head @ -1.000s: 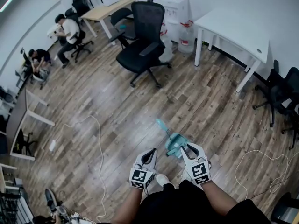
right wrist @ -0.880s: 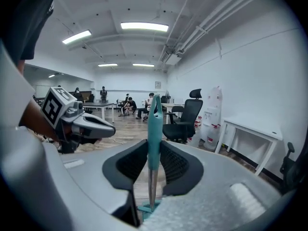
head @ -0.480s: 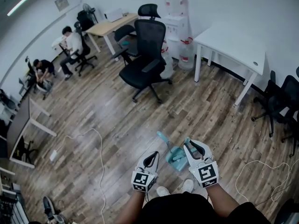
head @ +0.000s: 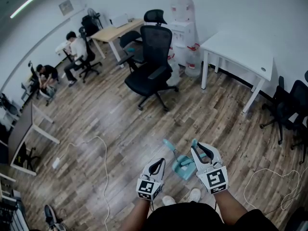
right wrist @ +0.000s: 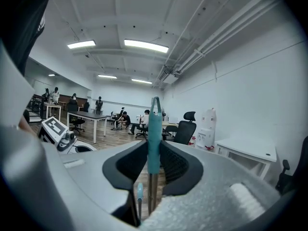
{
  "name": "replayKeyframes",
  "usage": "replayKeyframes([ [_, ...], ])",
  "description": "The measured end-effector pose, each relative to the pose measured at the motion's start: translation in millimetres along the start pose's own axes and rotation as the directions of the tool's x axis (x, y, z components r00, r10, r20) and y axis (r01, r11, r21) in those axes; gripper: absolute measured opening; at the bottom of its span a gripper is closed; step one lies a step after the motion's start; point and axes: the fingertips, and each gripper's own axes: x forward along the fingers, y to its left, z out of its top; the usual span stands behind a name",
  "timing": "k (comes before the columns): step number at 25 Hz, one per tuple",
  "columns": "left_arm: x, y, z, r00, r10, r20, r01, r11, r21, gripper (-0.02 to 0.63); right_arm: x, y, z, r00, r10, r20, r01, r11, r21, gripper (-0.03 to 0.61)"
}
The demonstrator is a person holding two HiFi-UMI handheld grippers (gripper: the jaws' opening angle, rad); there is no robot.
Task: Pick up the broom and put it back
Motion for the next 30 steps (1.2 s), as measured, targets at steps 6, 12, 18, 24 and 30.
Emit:
replayKeyframes([
  [6,-6.2,-0.6,-4.6,1.0,0.008,-0.01,-0.008,1.0,0.007,0.018,-0.9,-1.6,-10.3,1.0,-0.009,-0.013,0.009,1.0,0.012,0.087],
  [12,-9.5,0.9,-9.3,1.0,0.019,-0.015,-0.019,1.0,-0.004,0.018,2.8,2.6,-21.8,0.999,0.006,-0.033,-0.006,1.0,0.009,0.087],
  [18,-12.9,1.5,-15.2,0.999,0.024,-0.029,-0.025,1.0,-0.009,0.018,4.4,8.2,-38.1,0.998,0.021,-0.065,-0.021,1.0,0.008,0.087],
  [24,-10.3,-6.4,-22.8,0.998,0.009,-0.055,-0.01,1.0,-0.003,0.018,7.6,5.4,-60.9,0.994,0.031,-0.108,-0.03,1.0,0.003,0.087],
  [30,-15.7,-4.3,-30.6,0.997,0.01,-0.074,-0.011,1.0,-0.008,0.018,11.4,4.1,-87.6,0.99,0.05,-0.128,-0.048,0.999,0.022,0.087],
])
